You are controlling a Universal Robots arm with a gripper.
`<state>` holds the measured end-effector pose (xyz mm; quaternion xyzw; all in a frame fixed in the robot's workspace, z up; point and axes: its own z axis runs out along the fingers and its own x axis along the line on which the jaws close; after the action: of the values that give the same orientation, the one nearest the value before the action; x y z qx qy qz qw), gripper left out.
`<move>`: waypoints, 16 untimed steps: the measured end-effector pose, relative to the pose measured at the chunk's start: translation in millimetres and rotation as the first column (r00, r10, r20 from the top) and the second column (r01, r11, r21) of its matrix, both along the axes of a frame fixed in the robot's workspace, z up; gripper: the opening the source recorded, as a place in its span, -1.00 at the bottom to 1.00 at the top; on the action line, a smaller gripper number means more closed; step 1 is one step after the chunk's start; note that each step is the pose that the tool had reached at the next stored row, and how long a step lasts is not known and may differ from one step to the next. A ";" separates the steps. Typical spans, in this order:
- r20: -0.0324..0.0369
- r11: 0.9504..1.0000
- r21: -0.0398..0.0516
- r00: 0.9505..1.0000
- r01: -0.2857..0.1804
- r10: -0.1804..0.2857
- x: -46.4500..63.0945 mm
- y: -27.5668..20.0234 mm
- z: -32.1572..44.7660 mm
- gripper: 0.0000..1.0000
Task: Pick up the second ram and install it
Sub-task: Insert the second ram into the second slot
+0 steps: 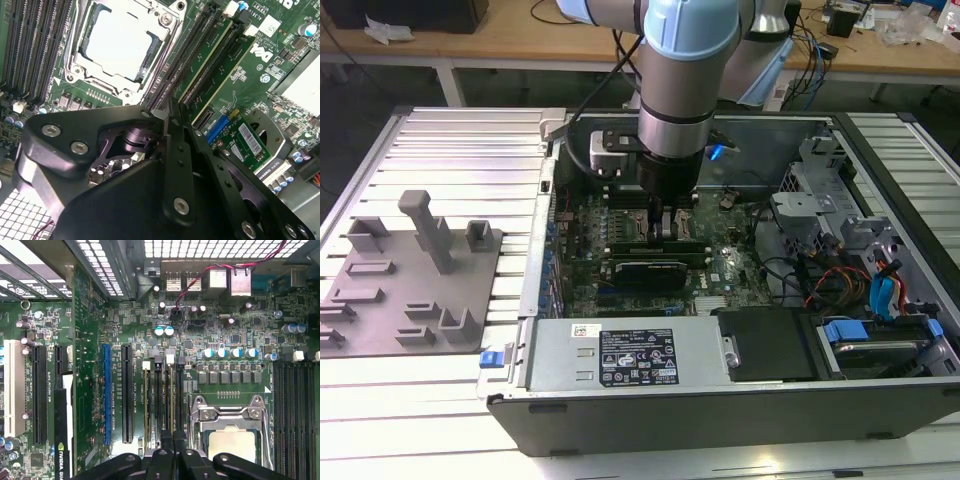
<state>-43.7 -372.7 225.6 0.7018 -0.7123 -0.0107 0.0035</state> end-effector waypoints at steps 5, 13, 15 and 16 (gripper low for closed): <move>0.000 1.000 0.000 1.000 0.000 0.000 0.0 0.0 3.5 -0.67; 0.000 1.000 0.000 1.000 0.000 0.000 0.0 0.4 49.0 -0.67; 0.001 1.000 0.000 1.000 0.000 0.000 0.0 0.4 49.1 -0.67; 0.001 1.000 0.000 1.000 0.000 0.000 0.0 0.4 49.1 -0.84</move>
<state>-43.7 -372.3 274.7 0.7018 -0.7123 -0.0105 0.0033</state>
